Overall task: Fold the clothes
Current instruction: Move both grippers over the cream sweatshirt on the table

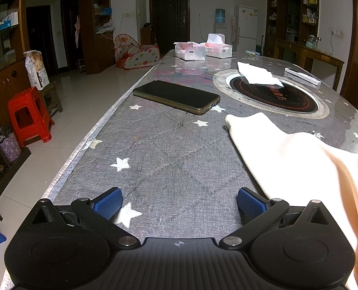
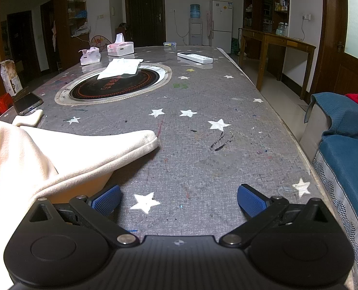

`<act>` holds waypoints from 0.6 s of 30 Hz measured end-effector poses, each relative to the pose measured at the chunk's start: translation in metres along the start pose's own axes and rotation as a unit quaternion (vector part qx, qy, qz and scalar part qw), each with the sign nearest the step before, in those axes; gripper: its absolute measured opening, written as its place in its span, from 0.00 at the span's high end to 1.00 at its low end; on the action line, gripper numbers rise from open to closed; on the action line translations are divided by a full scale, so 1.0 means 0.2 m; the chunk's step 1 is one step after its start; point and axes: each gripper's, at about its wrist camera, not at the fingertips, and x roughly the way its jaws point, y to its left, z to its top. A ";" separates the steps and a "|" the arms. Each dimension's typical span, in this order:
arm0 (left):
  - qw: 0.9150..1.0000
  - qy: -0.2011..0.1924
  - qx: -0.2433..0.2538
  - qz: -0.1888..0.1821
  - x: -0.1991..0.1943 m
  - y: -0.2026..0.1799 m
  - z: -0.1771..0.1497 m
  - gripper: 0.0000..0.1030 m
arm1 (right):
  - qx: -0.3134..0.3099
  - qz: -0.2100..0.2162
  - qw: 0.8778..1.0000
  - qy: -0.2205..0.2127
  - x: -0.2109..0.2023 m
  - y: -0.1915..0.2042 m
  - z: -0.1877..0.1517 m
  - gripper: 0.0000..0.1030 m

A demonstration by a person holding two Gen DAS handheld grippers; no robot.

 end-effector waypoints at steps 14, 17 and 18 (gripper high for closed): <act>0.999 0.020 -0.014 0.025 -0.08 -0.05 -0.01 0.00 | -0.001 0.005 1.000 0.001 -0.03 0.00 -0.02 0.00; 0.999 0.016 -0.009 0.028 -0.14 -0.08 -0.03 0.00 | -0.003 0.006 1.000 0.004 -0.07 0.00 -0.04 0.00; 0.999 0.017 -0.010 0.028 -0.16 -0.09 -0.03 0.00 | -0.003 0.006 1.000 0.006 -0.08 0.00 -0.04 0.00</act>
